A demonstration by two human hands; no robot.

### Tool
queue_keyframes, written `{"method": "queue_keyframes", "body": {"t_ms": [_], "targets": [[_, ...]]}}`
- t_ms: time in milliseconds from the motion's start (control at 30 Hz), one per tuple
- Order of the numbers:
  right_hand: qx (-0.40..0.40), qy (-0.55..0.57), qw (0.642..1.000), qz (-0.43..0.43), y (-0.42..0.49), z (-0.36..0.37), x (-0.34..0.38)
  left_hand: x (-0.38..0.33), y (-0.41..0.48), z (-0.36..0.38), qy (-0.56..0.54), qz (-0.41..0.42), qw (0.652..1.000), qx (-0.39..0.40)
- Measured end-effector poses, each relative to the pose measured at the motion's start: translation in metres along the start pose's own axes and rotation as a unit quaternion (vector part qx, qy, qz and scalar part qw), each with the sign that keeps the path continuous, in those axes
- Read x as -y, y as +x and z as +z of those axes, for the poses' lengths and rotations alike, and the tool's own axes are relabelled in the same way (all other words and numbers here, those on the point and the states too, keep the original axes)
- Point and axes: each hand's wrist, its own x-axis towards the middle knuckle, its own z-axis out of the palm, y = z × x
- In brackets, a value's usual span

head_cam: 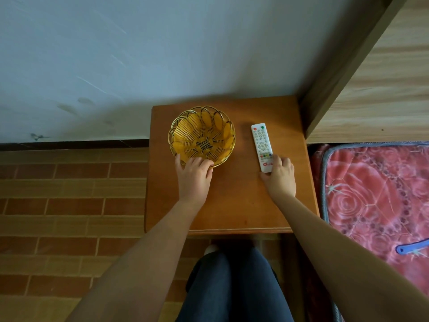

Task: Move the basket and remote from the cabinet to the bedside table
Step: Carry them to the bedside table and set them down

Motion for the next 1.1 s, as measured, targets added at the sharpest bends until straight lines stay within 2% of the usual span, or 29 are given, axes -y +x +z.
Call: {"method": "queue_keyframes", "body": {"t_ms": [600, 900, 1100], "targets": [[-0.013, -0.021, 1.0, 0.006, 0.015, 0.011, 0.031, 0.007, 0.015, 0.007, -0.047, 0.019, 0.999, -0.001], [0.009, -0.036, 0.999, 0.009, 0.012, 0.0, 0.036, 0.006, 0.023, -0.009, -0.037, 0.024, 0.997, 0.062], [0.0, -0.04, 0.999, -0.029, -0.006, -0.031, 0.048, 0.0, 0.021, -0.039, -0.026, 0.026, 0.997, 0.072]]}}
